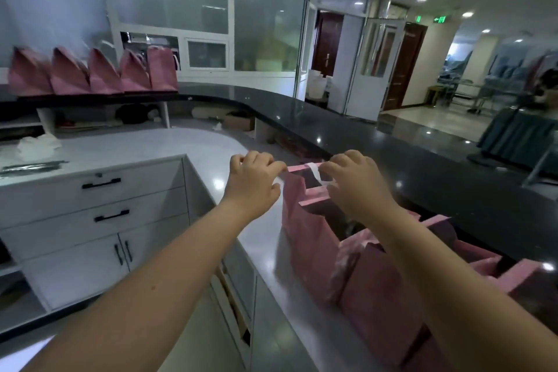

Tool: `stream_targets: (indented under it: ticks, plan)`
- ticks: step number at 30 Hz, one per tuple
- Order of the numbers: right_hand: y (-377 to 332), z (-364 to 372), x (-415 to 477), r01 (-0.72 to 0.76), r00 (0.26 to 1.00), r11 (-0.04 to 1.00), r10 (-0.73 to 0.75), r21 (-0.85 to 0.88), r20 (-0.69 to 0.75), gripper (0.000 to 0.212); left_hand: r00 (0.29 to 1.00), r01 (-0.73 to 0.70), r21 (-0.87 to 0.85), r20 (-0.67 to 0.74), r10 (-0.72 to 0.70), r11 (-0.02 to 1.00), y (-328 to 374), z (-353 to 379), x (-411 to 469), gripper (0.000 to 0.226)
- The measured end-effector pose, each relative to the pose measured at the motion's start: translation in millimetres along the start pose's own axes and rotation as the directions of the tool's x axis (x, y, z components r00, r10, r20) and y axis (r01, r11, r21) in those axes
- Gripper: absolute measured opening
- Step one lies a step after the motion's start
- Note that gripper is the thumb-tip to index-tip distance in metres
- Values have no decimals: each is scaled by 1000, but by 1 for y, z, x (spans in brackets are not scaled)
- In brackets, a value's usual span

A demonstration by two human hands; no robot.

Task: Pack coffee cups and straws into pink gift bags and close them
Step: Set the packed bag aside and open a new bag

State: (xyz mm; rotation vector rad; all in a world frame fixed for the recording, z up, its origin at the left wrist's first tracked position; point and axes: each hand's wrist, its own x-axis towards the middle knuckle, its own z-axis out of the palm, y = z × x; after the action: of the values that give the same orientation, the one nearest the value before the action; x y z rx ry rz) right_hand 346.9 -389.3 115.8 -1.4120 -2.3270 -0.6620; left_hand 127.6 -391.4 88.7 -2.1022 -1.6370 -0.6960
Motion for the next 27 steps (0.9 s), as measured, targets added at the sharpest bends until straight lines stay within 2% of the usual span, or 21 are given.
stream_targets:
  ticks: [3,8,12,14,17,19,22,25,27]
  plan:
    - [40,21,29,-53,998,998,54,-13,31,37,1000,-23,3,7,22,1000,2,26,46,33]
    - [104,71,61,-165,979,986,161,23,124,36,989,-69,-6,130,70,998,16,88,103,35]
    - [146,111,77,-272,944,960,253,68,209,31,972,-84,-71,213,98,994,21,140,114,42]
    - [160,129,81,-366,894,927,326,81,307,31,966,-75,-140,234,106,987,20,158,110,44]
    - [177,149,85,-516,768,850,402,108,498,43,978,-60,-264,179,110,963,14,178,103,29]
    - [186,160,87,-579,716,797,397,170,575,46,990,-52,-338,109,94,940,7,188,103,18]
    - [194,169,91,-605,719,745,361,281,593,32,990,-53,-411,95,101,910,-1,199,106,11]
    - [197,171,94,-598,687,745,286,295,668,17,981,-68,-531,118,153,845,-8,204,108,10]
    - [197,172,96,-579,661,763,233,287,713,17,969,-87,-619,128,209,781,-14,205,108,16]
